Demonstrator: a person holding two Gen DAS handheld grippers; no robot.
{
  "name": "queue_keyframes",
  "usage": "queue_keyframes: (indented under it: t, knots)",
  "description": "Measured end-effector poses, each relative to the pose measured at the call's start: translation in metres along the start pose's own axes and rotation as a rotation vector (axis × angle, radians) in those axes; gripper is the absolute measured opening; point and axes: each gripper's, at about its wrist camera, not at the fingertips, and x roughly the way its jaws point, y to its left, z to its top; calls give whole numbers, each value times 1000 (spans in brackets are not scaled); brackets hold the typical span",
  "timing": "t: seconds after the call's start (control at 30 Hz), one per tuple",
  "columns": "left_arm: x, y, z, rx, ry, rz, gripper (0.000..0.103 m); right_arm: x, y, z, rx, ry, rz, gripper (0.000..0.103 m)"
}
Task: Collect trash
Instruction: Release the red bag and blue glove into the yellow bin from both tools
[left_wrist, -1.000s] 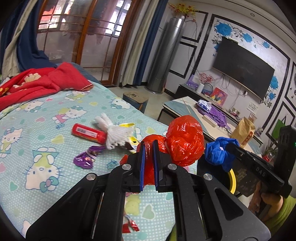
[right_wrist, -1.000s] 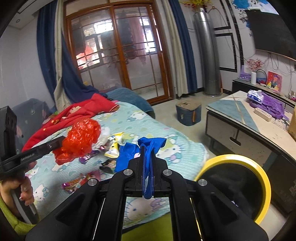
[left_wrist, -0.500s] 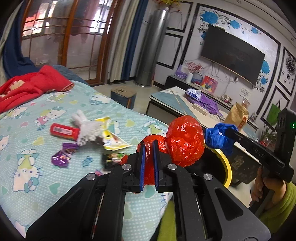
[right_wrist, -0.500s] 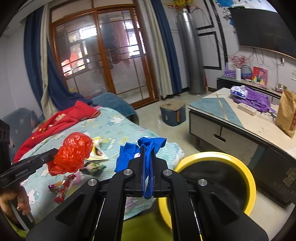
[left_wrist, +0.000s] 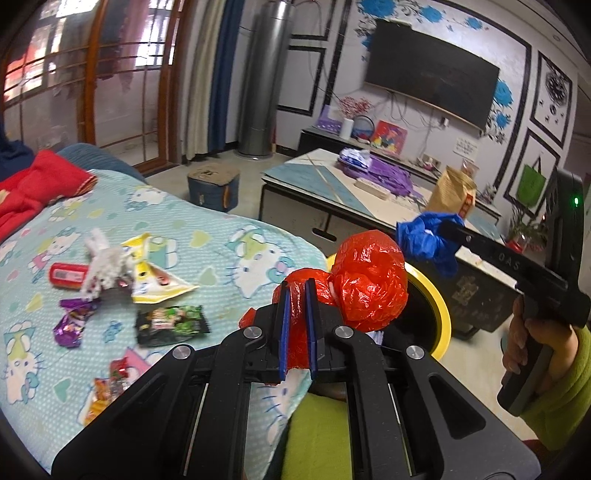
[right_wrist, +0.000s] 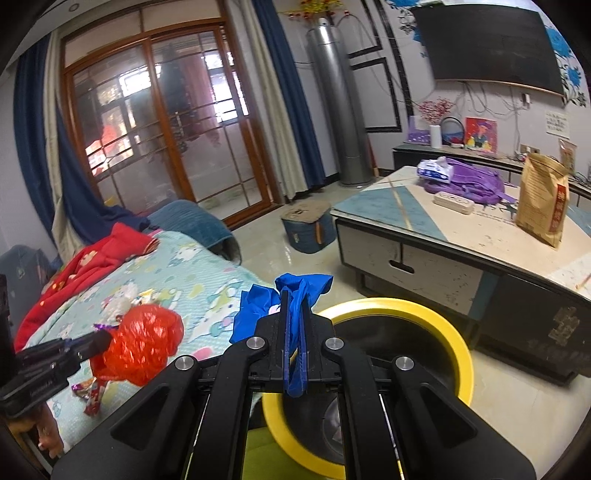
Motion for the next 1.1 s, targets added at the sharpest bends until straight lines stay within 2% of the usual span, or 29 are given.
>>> queue_keyframes:
  t: [0.67,1.1]
  knots:
    - [76,-69,-18,186,147,-72,4,15,-51,-7,83,31,-119,4]
    - [113,-88,-36,233,238,-125,4,36,-73,-19,121,102,-152,4]
